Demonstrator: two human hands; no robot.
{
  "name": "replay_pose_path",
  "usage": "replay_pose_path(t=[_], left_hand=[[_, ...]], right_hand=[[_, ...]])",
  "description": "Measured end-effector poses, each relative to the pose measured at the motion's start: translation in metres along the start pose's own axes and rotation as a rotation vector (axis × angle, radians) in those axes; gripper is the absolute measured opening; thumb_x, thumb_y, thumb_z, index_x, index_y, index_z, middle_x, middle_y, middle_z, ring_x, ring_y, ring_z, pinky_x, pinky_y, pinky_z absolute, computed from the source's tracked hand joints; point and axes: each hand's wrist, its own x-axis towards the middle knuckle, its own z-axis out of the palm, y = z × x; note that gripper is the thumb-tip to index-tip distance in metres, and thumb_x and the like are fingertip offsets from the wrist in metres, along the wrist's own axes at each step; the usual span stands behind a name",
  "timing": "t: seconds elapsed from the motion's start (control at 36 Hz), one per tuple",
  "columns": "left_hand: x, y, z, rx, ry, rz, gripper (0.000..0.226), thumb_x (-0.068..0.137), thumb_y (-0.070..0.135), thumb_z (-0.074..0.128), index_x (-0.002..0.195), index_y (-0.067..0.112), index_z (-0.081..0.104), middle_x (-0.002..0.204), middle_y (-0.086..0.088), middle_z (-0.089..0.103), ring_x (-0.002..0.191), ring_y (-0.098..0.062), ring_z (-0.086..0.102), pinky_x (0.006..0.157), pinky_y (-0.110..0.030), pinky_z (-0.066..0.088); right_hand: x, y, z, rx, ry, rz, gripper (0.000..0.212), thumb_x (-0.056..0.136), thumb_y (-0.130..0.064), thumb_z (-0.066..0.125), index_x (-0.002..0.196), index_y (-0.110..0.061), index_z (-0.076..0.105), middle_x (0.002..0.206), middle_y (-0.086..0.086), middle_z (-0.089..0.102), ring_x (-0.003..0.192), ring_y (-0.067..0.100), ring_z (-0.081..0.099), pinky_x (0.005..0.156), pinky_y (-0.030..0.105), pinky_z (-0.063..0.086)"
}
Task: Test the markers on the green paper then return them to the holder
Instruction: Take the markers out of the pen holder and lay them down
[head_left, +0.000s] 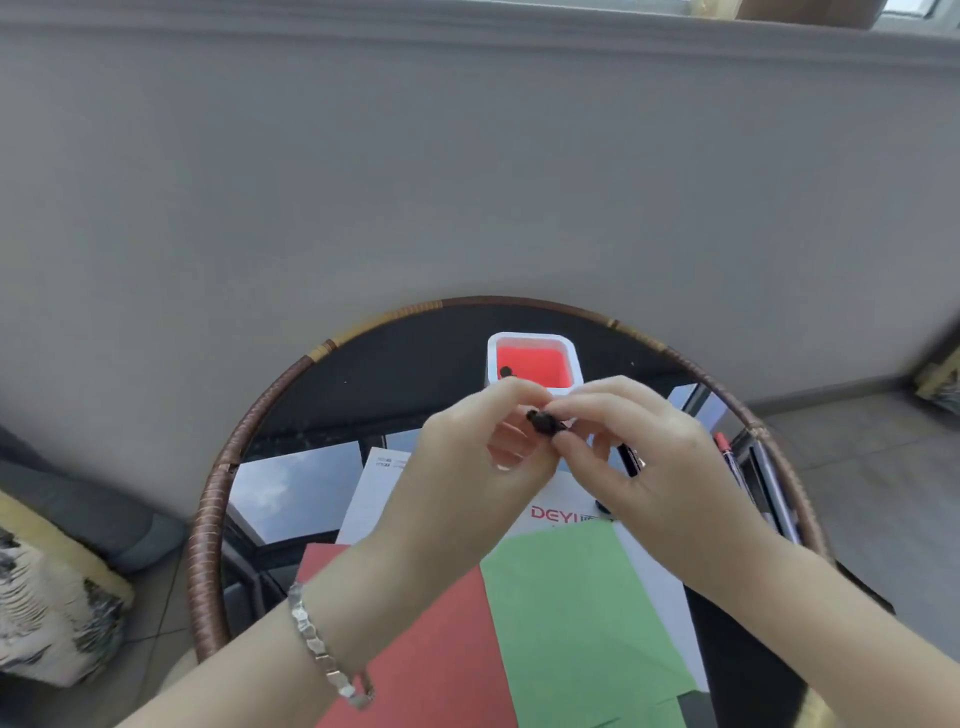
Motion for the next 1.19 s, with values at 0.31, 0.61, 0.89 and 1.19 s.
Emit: replay_pose_path(t=[0.31,0.61,0.89,1.19], left_hand=[[-0.02,-0.01,0.001,-0.21,0.021,-0.203,0.021,0.08,-0.004,0.062,0.074,0.014,0.053,0.076,-0.006,0.067,0.074,-0.023,0.066,0.07,-0.039,0.053],[-0.027,-0.025,0.009,0.276,-0.322,-0.083,0.022,0.098,0.021,0.036,0.109,0.018,0.055,0.098,0.005,0.057,0.09,-0.004,0.046,0.076,-0.016,0.037],[-0.032,-0.026,0.011,0.224,-0.386,-0.031,0.022,0.097,0.036,0.036,0.108,0.052,0.045,0.071,0.026,0.056,0.054,-0.007,0.042,0.051,-0.015,0.031],[-0.029,-0.035,0.001,0.212,-0.276,-0.367,0.017,0.096,0.015,0.028,0.097,0.031,0.03,0.078,-0.005,0.054,0.044,-0.007,0.033,0.049,-0.026,0.031]], right_hand=[[-0.028,-0.001,0.011,0.666,0.028,0.668,0.028,0.074,-0.04,0.053,0.09,-0.018,0.061,0.058,-0.004,0.062,0.051,0.005,0.054,0.053,0.016,0.04],[-0.031,-0.003,0.028,0.754,0.183,0.691,0.008,0.086,-0.015,0.057,0.084,-0.013,0.065,0.055,-0.003,0.059,0.053,0.008,0.052,0.054,0.018,0.044],[-0.036,-0.004,0.018,0.744,0.07,0.578,0.021,0.074,-0.026,0.055,0.081,-0.008,0.065,0.059,-0.002,0.061,0.056,0.008,0.053,0.062,0.016,0.047],[-0.019,0.066,-0.02,0.183,0.001,0.872,0.032,0.091,-0.027,0.052,0.118,-0.009,0.05,0.066,0.005,0.052,0.06,0.017,0.049,0.067,0.033,0.044]])
